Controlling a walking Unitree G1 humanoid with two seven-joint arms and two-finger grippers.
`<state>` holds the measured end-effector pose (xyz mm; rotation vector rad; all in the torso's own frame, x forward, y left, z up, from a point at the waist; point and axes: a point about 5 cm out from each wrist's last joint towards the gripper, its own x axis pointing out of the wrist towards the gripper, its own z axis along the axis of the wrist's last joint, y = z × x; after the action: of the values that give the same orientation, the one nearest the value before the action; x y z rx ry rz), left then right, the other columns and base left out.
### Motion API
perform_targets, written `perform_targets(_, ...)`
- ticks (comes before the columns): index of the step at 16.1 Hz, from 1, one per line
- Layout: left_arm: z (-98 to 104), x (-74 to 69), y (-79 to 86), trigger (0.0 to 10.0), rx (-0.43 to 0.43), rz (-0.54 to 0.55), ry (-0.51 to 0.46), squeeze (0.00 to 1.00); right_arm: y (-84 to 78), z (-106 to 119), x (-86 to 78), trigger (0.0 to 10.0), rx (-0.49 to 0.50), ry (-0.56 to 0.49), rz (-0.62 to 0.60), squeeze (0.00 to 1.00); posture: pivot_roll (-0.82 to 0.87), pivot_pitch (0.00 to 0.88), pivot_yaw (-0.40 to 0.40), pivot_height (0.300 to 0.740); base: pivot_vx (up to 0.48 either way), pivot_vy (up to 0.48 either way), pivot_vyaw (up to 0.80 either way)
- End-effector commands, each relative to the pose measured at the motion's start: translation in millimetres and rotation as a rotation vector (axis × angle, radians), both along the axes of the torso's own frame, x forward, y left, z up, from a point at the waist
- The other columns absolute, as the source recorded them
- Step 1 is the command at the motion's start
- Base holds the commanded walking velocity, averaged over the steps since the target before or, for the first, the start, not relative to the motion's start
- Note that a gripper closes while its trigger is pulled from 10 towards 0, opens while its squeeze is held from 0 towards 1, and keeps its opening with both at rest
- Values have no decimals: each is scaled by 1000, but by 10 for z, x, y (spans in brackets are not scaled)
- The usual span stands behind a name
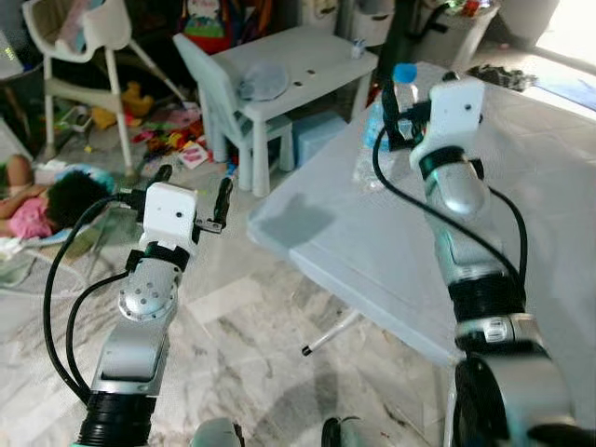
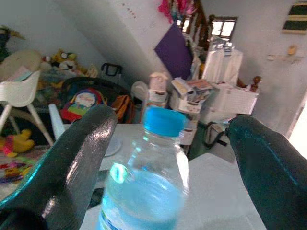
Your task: Restocking fridge
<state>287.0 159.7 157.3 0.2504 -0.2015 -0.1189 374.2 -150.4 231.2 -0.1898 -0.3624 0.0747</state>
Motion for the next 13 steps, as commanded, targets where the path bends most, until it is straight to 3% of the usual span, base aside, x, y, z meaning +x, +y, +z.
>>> perform_targets(1, 33, -27, 33, 10000, 18, 13, -5, 0, -29, 75, 45, 10000, 4, -13, 2, 0, 170, 102, -6, 740, 0, 0, 0)
perform_targets(8, 36, -55, 62, 10000, 40, 8, 16, 0, -39, 247, 262, 10000, 18, 27, 19, 0, 186, 120, 2, 740, 0, 0, 0)
perform_targets(9, 39, -53, 64, 10000, 41, 8, 19, 0, -29, 245, 296, 9529, 18, 54, 29, 0, 187, 122, 1, 740, 0, 0, 0)
perform_targets(10, 41, -52, 63, 10000, 44, 7, 23, 0, -28, 256, 331, 0, 34, 71, 34, 0, 189, 123, -1, 740, 0, 0, 0)
perform_targets(13, 36, -57, 52, 10000, 44, 6, 31, 0, 0, 323, 383, 0, 30, 76, 60, 0, 188, 123, -6, 740, 0, 0, 0)
